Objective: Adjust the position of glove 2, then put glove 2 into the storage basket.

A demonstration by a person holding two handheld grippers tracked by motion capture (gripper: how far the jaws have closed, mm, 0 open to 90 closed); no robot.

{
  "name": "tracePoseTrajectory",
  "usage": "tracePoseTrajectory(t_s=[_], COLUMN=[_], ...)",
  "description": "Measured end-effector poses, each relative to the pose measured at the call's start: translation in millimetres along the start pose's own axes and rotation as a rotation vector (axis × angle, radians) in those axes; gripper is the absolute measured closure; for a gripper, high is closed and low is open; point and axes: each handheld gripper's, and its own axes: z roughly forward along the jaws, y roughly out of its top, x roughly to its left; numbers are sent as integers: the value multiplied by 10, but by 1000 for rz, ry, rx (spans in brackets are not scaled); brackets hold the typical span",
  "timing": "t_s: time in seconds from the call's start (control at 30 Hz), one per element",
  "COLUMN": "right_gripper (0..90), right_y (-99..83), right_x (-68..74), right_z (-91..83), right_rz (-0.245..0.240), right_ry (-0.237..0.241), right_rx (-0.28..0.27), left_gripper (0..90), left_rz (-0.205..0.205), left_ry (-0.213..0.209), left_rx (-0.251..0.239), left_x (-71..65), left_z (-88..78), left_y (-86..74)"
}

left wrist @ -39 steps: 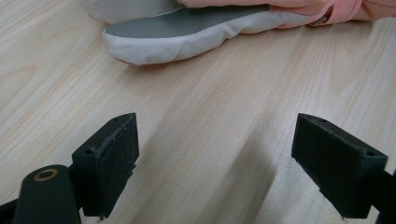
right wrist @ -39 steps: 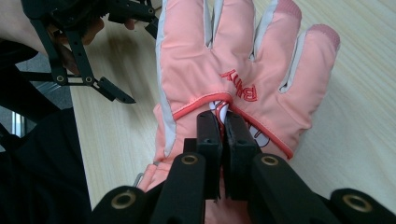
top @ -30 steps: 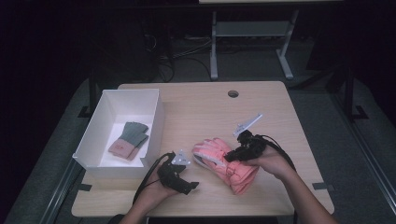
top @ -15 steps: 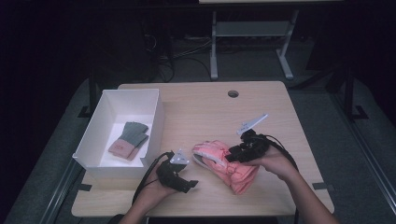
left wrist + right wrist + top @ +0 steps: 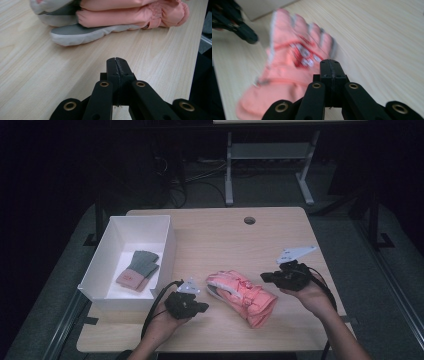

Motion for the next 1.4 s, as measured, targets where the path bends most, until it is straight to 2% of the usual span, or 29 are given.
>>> tracePoseTrajectory(t_s=[0.07, 0.13, 0.17, 0.2, 0.27, 0.33, 0.4, 0.53, 0.6, 0.67, 0.7, 0.83, 0.93, 1.0, 1.17, 1.27, 1.33, 1.37, 1.4], right_gripper=[900, 900, 900, 900, 900, 900, 900, 900, 900, 900, 900, 900, 900, 900, 900, 900, 900, 900, 900], right_y=[-116, -234, -290, -347, -452, -546, -607, -629, -637, -661, -668, -670, -675, -677, -691, -727, -756, -766, -777], right_x=[-59, -114, -137, -157, -186, -195, -210, -201, -191, -183, -181, -145, -127, -113, -61, 31, 89, 121, 153], right_z=[-35, -49, -54, -46, -18, 34, 105, 222, 248, 273, 283, 343, 382, 392, 381, 365, 356, 350, 346], right_rz=[25, 36, 51, 57, 58, 66, 74, 66, 62, 60, 61, 54, 48, 45, 63, 81, 77, 79, 81], right_ry=[-28, -54, -54, -55, -47, -44, -35, -21, -15, -9, -3, 26, 36, 40, 84, 107, 120, 128, 129], right_rx=[11, 22, 28, 31, 46, 71, 88, 112, 117, 128, 134, 145, 160, 170, 171, 167, 163, 164, 163], left_gripper=[897, 897, 897, 897, 897, 897, 897, 897, 897, 897, 897, 897, 897, 897, 897, 897, 897, 897, 897], left_rz=[5, -14, -7, -18, -15, 14, 22, 16, 27, 16, 31, 35, 37, 24, 5, -9, -3, -16, -4], left_ry=[0, -8, -12, -15, -22, -21, -22, -31, -32, -38, -39, -38, -34, -32, -15, -12, -10, -9, -10], left_rx=[10, 0, 3, -8, -5, 19, 25, 31, 35, 27, 41, 42, 40, 37, 37, 30, 29, 19, 27], left_x=[-24, -50, -51, -66, -81, -84, -93, -77, -79, -92, -84, -94, -56, -23, 92, 155, 192, 194, 211], left_z=[25, 53, 59, 75, 117, 165, 225, 348, 389, 427, 438, 500, 511, 516, 513, 523, 535, 550, 553], left_y=[16, 44, 65, 86, 138, 195, 242, 319, 344, 359, 369, 418, 441, 456, 498, 518, 534, 542, 551])
